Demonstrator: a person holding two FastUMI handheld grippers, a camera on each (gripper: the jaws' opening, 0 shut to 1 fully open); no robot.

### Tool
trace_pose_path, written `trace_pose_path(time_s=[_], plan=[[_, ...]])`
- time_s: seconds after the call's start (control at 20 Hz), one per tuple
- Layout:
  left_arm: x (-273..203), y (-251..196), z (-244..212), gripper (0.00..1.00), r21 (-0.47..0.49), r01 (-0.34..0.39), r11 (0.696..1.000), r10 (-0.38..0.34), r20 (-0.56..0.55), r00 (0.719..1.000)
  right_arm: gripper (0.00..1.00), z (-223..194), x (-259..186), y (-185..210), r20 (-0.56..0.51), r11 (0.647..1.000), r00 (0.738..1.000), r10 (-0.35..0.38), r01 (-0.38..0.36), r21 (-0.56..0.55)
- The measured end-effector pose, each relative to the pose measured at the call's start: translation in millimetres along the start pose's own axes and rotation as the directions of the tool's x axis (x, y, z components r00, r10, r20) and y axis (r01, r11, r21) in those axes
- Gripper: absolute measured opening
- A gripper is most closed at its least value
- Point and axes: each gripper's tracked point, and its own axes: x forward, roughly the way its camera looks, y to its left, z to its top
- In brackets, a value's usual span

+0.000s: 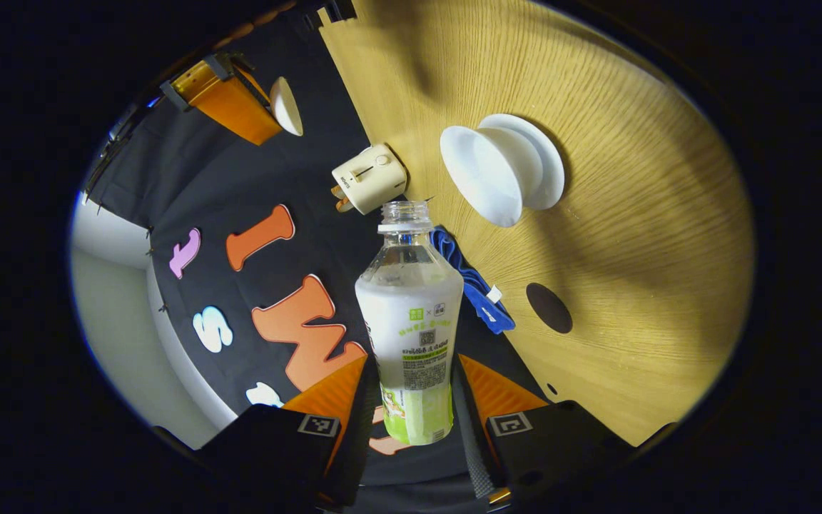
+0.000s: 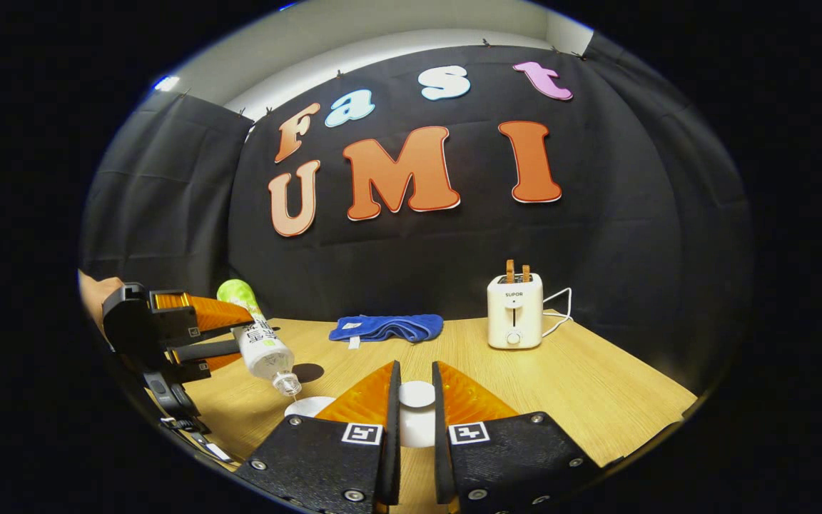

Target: Open the teacup lid with one hand, grasp the water bottle and pour water into the teacup with the other hand; after pouring, place the water bottle on the coaster and then close the teacup lid.

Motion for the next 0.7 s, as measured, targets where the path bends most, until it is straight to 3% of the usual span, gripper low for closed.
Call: trace_pose_path(time_s=[0.15, 0.35, 0.4, 0.5, 0.65, 0.7], plan=[[1, -12, 5, 0.65, -0.062, 0.022, 0.998, -0.022, 0.008, 1.0, 0.2, -2, 2, 3, -0.004, 1.0, 1.0, 0.005, -0.005, -0.002], [2, -26, -3, 0.58, -0.217, 0.038, 0.975, -0.044, -0.023, 0.999, 0.19, -1, 3, 10, -0.003, 1.0, 1.0, 0.021, -0.021, 0.013], [2, -24, -1, 0.61, -0.255, 0.026, 0.967, -0.033, -0.023, 0.999, 0.19, -3, 5, 11, -0.006, 1.0, 1.0, 0.023, -0.023, 0.012], [0, -16, -7, 0.58, -0.333, -0.014, 0.943, 0.003, -0.034, 0.999, 0.2, -3, 5, 9, -0.008, 1.0, 1.0, 0.016, -0.016, 0.007], [-4, -11, -24, 0.61, -0.411, -0.066, 0.909, 0.036, -0.082, 0.996, 0.2, -5, 10, 8, -0.004, 1.0, 1.0, 0.011, -0.011, 0.028], [-5, -9, -31, 0.58, -0.441, -0.081, 0.894, 0.044, -0.092, 0.995, 0.2, -7, 11, 9, -0.008, 0.999, 1.0, 0.013, -0.013, 0.033]])
